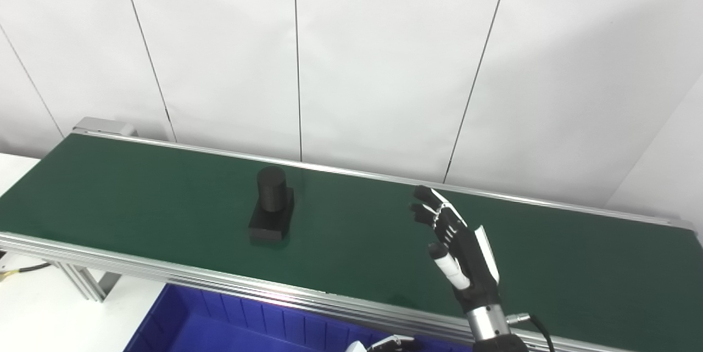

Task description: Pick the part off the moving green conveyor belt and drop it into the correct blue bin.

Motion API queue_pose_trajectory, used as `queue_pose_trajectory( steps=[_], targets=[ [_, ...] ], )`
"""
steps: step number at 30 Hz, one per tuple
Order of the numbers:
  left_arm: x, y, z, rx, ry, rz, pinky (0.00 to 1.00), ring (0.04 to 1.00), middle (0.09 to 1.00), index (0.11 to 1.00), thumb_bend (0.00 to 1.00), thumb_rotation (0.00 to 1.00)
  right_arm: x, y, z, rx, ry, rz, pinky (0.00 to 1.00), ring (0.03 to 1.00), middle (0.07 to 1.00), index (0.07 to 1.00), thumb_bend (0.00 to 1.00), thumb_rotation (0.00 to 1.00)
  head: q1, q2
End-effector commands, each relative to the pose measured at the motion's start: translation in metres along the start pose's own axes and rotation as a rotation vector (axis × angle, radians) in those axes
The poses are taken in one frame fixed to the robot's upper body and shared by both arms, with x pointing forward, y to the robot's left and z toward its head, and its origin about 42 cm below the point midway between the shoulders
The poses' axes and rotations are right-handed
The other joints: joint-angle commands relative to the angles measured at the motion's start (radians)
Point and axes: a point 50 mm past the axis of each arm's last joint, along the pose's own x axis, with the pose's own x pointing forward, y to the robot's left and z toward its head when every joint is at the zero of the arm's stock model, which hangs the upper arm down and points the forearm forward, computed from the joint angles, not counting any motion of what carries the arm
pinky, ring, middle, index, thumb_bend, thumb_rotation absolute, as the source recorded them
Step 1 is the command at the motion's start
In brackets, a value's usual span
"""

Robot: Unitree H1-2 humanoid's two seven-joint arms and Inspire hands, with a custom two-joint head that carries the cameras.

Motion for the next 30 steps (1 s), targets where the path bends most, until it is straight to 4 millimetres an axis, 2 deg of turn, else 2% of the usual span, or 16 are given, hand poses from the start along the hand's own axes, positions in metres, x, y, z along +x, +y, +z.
queue_pose_trajectory(
  steps=[1, 8, 14, 17, 30],
  targets=[
    [0.015, -0.007, 0.020, -0.036, -0.087, -0.009, 0.60, 0.705, 0.759, 0.730, 1.00, 0.87, 0.019, -0.004, 0.015, -0.024, -0.083, 0.007, 0.77, 0.811, 0.867, 0.868, 0.82, 0.82, 0.000, -0.001],
    [0.017, -0.007, 0.022, -0.041, -0.089, -0.001, 0.60, 0.703, 0.754, 0.726, 1.00, 0.87, 0.029, -0.015, 0.010, -0.060, -0.062, 0.003, 0.74, 0.820, 0.849, 0.862, 0.85, 0.79, 0.002, -0.006],
    [0.018, -0.008, 0.026, -0.032, -0.115, 0.013, 0.60, 0.707, 0.755, 0.727, 1.00, 0.87, 0.041, -0.026, 0.001, -0.073, -0.026, 0.028, 0.74, 0.831, 0.870, 0.869, 0.83, 0.78, 0.006, -0.007],
    [0.018, -0.009, 0.027, -0.029, -0.122, 0.016, 0.61, 0.709, 0.754, 0.728, 1.00, 0.88, 0.048, -0.030, -0.002, -0.078, -0.010, 0.035, 0.77, 0.840, 0.897, 0.871, 0.83, 0.76, 0.010, -0.008],
    [0.018, -0.013, 0.029, -0.040, -0.119, 0.012, 0.60, 0.701, 0.750, 0.718, 1.00, 0.86, 0.067, -0.042, -0.013, -0.200, 0.055, 0.076, 0.79, 0.851, 0.920, 0.896, 0.79, 0.78, 0.017, -0.013]
  ],
)
